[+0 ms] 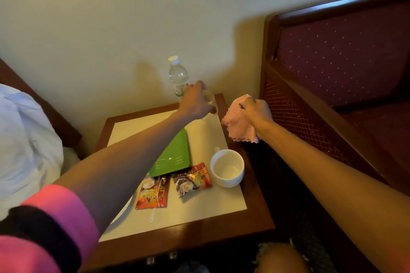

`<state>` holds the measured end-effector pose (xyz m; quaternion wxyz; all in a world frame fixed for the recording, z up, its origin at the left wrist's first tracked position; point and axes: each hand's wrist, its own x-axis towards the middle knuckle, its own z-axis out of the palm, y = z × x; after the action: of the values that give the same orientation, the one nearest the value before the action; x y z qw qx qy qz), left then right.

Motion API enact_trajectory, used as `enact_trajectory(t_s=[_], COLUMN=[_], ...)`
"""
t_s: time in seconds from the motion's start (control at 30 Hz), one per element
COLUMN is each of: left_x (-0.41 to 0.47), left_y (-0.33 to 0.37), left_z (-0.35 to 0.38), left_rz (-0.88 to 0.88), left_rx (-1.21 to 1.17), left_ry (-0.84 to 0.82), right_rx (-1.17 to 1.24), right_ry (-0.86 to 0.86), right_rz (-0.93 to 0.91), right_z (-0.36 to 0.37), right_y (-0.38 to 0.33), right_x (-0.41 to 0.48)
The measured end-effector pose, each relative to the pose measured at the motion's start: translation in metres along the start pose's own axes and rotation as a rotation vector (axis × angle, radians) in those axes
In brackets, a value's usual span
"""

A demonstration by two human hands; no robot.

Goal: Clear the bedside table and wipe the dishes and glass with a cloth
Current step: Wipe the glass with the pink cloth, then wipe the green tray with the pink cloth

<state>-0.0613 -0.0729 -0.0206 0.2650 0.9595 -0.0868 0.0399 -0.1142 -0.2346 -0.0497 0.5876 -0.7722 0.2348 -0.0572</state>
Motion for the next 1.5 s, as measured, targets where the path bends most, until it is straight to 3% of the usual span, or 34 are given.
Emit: enact_trajectory(t_s=[0.27,0.57,0.67,0.8,0.93,1.13,1.2,1.33,1.5], left_x=[0.084,0.101,0.087,0.044,-0.012,-0.071,-0.086,-0.106,-0.11], left_y=[-0.005,0.005,0.01,0.001,-0.038,-0.127,-0.139,-0.142,-0.127], left_z=[0.035,0.029,0.014,-0.024,-0.06,-0.054,-0.041,-0.031,-0.051], left_rz=[0.063,0.025,0.089,0.11,-0.025,-0.526,-0.62,-0.644,-0.647], left_rx=[0.17,0.296,0.217,-0.094,-0.295,-0.177,-0.136,-0.142,-0.333], left_ry=[-0.142,-0.285,-0.203,-0.084,-0.007,-0.126,-0.121,-0.035,0.077], right_rx=[-0.106,-0.076,-0.02,0.087,0.174,0.203,0.227,0.195,0.163], right_ry=[-0.055,-0.043,-0.063,-0.077,-0.128,-0.188,-0.2,-0.231,-0.219], right_rz=[0.001,0.015,-0.006,-0.01,-0.059,-0.088,-0.083,-0.08,-0.146], right_z=[0.036,0.042,0.031,0.022,0.024,0.039,0.045,0.048,0.035], right_y=[0.012,0.016,0.006,-0.011,-0.031,-0.058,-0.064,-0.071,-0.083], right_x=[0.053,0.055,0.044,0.026,-0.006,-0.061,-0.078,-0.107,-0.125])
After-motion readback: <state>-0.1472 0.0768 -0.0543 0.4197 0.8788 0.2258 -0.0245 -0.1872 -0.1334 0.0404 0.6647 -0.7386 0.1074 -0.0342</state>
